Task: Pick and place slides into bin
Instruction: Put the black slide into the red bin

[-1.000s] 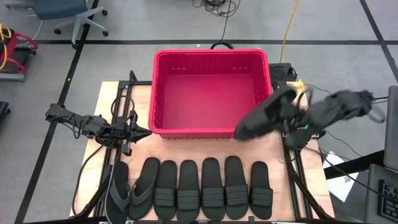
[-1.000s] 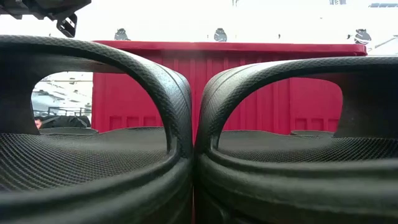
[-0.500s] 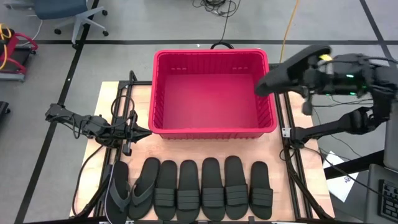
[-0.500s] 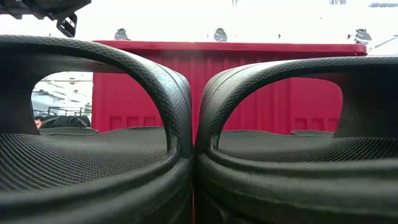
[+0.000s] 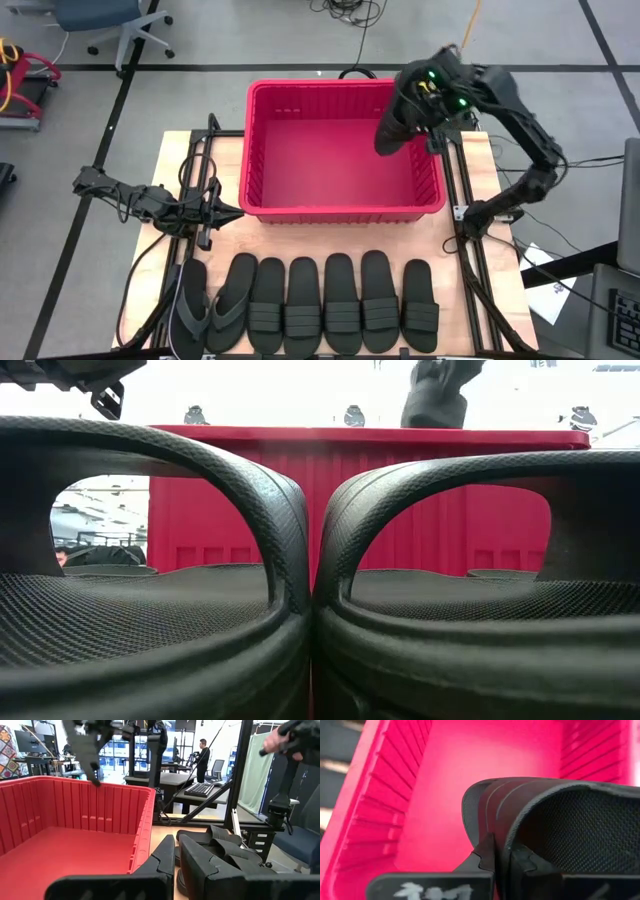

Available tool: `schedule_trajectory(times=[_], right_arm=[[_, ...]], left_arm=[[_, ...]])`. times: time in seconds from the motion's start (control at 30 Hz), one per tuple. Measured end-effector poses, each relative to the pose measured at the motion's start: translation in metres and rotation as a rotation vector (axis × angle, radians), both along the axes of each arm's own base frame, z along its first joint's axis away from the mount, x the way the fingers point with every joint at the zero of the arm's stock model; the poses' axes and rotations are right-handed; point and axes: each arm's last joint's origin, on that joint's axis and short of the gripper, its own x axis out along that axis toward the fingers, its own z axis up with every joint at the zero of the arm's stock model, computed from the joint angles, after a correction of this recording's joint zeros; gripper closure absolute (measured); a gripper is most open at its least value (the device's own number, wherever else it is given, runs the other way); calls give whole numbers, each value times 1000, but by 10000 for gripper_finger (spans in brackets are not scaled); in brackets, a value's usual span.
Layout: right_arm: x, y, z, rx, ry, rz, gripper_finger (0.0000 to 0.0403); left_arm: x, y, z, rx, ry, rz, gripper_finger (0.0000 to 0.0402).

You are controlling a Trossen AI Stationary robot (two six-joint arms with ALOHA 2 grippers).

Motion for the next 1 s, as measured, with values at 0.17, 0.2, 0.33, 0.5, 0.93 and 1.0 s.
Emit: schedule_trajectory(times=[0.17, 0.2, 0.33, 0.5, 0.93, 1.0], right_arm=[[10, -27, -48, 165, 105, -18, 402], [12, -29, -59, 181, 143, -27, 402], [18, -36, -100, 244, 223, -49, 402], [21, -42, -140, 219, 291, -102, 402], [30, -55, -199, 265, 346, -56, 402], [31, -59, -205, 278, 359, -62, 402]], left_arm=[[0, 0, 0, 0, 0, 0, 376], [0, 0, 0, 0, 0, 0, 376], [0, 0, 0, -1, 0, 0, 376], [0, 0, 0, 0, 0, 0, 376], [0, 0, 0, 0, 0, 0, 376], [0, 0, 0, 0, 0, 1, 376]])
